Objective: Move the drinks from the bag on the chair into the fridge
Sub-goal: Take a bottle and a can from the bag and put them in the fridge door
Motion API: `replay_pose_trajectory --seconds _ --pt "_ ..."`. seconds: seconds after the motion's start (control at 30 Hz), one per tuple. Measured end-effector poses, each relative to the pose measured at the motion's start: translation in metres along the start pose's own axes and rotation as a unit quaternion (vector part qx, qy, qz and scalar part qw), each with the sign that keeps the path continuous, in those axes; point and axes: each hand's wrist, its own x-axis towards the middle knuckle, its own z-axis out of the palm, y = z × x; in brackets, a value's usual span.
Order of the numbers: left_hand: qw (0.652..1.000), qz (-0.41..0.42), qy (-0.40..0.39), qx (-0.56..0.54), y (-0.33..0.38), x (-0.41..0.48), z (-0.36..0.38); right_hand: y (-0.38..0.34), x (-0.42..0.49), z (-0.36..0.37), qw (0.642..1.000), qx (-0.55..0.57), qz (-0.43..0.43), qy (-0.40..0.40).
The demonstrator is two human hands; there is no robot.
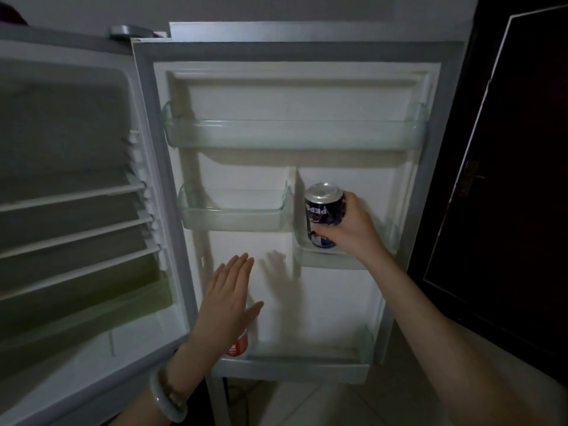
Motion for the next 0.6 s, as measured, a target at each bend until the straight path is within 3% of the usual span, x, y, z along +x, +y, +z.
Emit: replay_pose_trajectory --seconds 0.17,0.43,0.6 --pt "1.000 -0.010 -0.001 0.012 0.002 -0.006 -0.002 0.010 0.007 0.009 0.999 -0.034 -0.002 -0.039" --pt "0.999 -0.028 -0.011 0.033 0.008 -0.008 -0.002 0.015 0.009 0.008 0.998 -0.056 -0.014 -0.040" --pt "0.998 -0.037 -0.024 0.038 0.010 -0.012 -0.007 -0.012 -0.030 0.002 0.972 -0.221 -0.074 0.003"
